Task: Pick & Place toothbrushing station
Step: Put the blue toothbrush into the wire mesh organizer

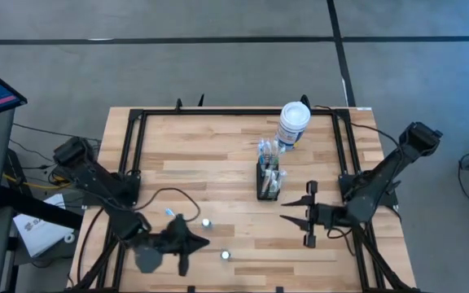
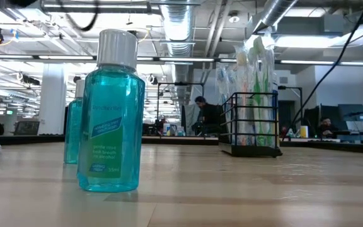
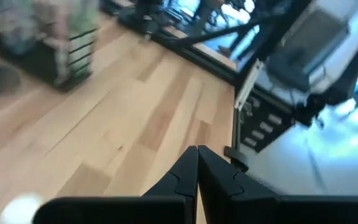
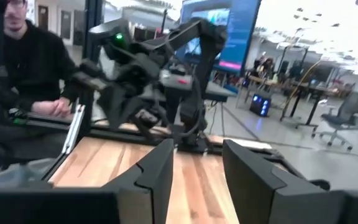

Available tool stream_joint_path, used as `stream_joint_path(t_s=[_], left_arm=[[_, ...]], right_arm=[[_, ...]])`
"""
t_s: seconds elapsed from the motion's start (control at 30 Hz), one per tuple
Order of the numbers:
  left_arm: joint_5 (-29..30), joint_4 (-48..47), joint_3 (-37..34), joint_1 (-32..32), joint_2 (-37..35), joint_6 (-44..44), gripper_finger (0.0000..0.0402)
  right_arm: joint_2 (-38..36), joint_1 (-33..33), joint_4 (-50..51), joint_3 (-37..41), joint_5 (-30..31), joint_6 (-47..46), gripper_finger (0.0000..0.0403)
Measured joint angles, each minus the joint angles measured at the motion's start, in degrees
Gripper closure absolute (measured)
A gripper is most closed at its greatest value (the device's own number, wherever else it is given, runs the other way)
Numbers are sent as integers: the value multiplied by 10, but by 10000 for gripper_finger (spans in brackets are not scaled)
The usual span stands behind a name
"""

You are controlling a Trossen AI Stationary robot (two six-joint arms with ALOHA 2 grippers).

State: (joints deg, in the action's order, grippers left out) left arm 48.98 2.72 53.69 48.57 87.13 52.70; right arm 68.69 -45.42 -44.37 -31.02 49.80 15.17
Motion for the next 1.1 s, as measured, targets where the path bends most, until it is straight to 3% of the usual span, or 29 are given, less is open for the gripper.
stream_joint_path(t_s=[0.13, 0.3, 0.47, 0.6, 0.77, 0.93, 1.1], left_arm=[[23, -5, -73, 21, -51, 107, 400], [-6, -5, -151, 17, -121, 176, 400], [-59, -23, -180, -25, -199, 198, 401], [-120, -110, -180, -67, -245, 218, 401], [-248, -231, -181, -135, -252, 266, 401], [-329, -257, -127, -163, -215, 279, 401], [-340, -402, 5, -163, -168, 280, 401]], right_arm=[[0, -1, 85, -33, 0, -35, 276], [0, 8, 142, -53, 0, -76, 275], [0, 16, 161, -53, 0, -88, 277], [0, 21, 171, -53, 0, -92, 280], [0, 21, 174, -53, 0, -92, 280], [0, 21, 174, -53, 0, -91, 282], [0, 21, 174, -53, 0, -88, 282]])
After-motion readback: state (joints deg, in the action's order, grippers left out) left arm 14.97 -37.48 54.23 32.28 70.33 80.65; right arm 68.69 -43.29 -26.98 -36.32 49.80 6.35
